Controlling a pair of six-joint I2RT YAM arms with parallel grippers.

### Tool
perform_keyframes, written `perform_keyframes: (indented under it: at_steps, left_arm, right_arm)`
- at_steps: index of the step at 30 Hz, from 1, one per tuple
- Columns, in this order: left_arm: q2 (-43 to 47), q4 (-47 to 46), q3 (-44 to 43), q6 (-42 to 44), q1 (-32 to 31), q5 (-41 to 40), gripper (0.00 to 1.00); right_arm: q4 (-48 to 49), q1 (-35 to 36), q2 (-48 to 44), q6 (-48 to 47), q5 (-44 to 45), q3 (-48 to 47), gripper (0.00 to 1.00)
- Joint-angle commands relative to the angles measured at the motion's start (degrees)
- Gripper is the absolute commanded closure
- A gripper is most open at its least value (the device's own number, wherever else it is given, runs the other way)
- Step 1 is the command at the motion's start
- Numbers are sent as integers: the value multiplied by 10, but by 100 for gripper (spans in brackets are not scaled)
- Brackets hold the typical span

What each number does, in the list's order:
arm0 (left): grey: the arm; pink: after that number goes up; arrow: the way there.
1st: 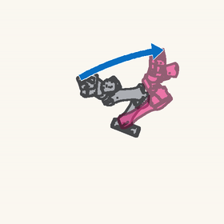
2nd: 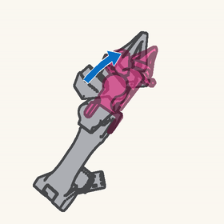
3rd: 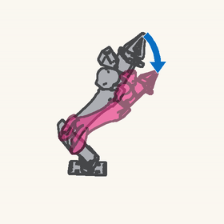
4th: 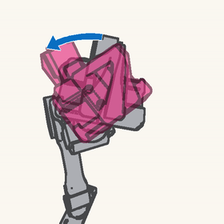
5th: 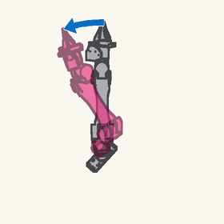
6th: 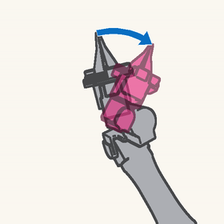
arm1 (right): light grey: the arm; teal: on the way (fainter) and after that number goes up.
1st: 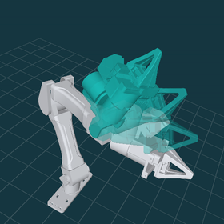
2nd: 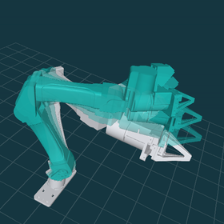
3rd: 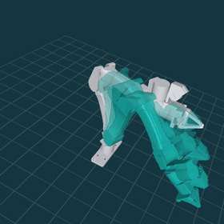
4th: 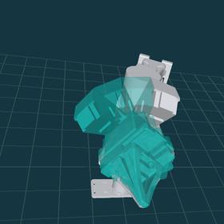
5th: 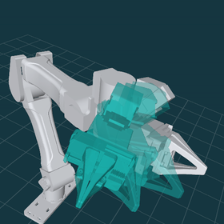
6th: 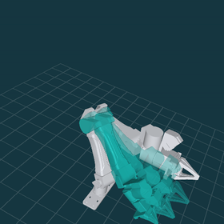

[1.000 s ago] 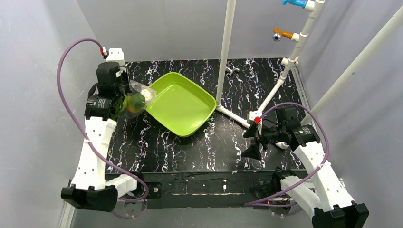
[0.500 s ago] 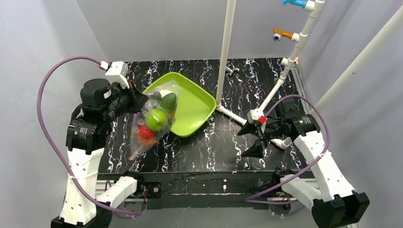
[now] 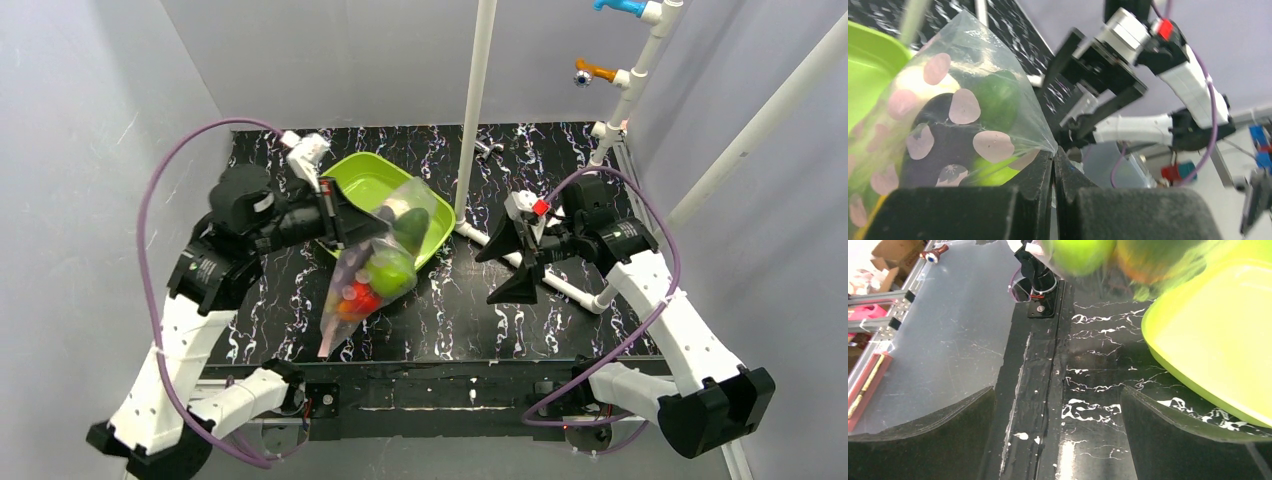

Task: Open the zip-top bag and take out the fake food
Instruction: Place the zipper food storage bag at the center of the board.

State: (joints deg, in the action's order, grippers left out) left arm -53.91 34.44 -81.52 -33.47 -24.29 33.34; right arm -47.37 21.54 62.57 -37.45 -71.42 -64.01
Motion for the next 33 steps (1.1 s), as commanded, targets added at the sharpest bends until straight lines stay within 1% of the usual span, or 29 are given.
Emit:
perform_keyframes:
  at_steps: [1,5,7,9,11,15,18,22,24,26,28,30,33]
  left_arm:
    - [-34,-101,0,-24,-112,-13,100]
    - [-77,-149,5,-27,-206,-51,100]
    - [-97,-172,4,-32,-233,-57,100]
    - [-115,-194,6,-39,-253,-60,100]
    - [-127,-219,14,-49,-268,-55,100]
    - [-142,-299,69,-87,-281,-45,100]
    - [-156,-348,95,-111,-293,-35,100]
    - [-165,-369,94,-114,-308,-34,100]
    - [-165,-372,92,-115,-312,-34,100]
    - [-164,-373,91,-117,-315,-32,100]
    - [-162,-375,92,-120,-316,-29,100]
    - [-160,-381,94,-127,-318,-25,100]
    - [-158,-385,97,-132,-320,-21,100]
  right_arm:
    - [138,12,-1,144,-14,28,1]
    - [235,11,-15,254,52,67,0]
    - [273,6,-24,290,81,89,1]
    - [291,-3,-35,320,95,102,0]
    - [304,-19,-48,342,93,114,0]
    - [350,-54,-68,385,48,143,0]
    - [387,-65,-71,416,22,158,0]
    - [403,-65,-66,434,-7,154,13]
    - [399,-66,-66,431,-20,149,21]
    - [350,-67,-69,397,-29,130,34]
    - [274,-72,-75,336,-31,99,45]
    - [193,-79,-81,273,-31,62,55]
    - [84,-89,-90,189,-15,14,64]
